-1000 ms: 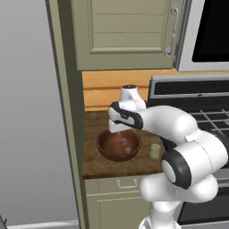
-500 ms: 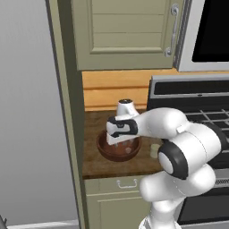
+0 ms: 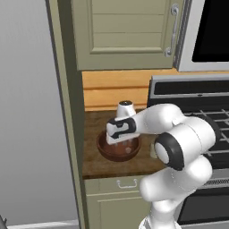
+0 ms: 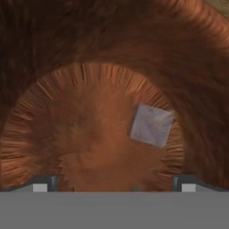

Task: Grab a lemon wedge from the fridge and one ice cube from the ice bowl, and put them in the glass of lemonade.

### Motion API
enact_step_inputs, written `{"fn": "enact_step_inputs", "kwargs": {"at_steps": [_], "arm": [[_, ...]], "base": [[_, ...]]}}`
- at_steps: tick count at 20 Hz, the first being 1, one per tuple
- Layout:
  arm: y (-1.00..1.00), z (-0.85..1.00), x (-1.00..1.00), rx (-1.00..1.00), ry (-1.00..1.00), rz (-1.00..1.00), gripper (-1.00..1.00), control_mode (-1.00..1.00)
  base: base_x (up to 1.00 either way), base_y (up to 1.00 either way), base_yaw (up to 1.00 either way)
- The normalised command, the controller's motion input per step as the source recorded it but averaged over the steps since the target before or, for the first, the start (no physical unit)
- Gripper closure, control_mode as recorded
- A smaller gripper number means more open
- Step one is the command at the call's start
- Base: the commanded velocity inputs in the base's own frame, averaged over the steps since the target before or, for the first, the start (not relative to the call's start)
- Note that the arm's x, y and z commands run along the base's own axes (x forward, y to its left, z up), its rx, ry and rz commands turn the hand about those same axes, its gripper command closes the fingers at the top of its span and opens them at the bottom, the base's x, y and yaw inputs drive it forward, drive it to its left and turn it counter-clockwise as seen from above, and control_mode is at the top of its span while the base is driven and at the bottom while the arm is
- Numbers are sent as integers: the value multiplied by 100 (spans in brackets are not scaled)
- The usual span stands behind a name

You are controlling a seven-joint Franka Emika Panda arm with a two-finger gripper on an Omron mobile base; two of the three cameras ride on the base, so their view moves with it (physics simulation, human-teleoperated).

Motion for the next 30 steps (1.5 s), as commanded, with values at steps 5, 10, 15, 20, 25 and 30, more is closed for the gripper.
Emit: {"fn": "enact_step_inputs", "kwargs": {"at_steps": [5, 10, 15, 20, 25, 30], "arm": [[0, -1, 52, 0, 0, -1, -100, -100], [2, -25, 4, 0, 0, 0, -100, -100], [3, -29, 0, 0, 0, 0, -100, -100], [4, -4, -10, 0, 0, 0, -100, -100], [0, 0, -53, 0, -9, 0, -100, -100], [0, -5, -11, 0, -5, 0, -100, -100]], "base": [[0, 0, 0], [0, 0, 0], [0, 0, 0], [0, 0, 0], [0, 0, 0], [0, 0, 0]]}}
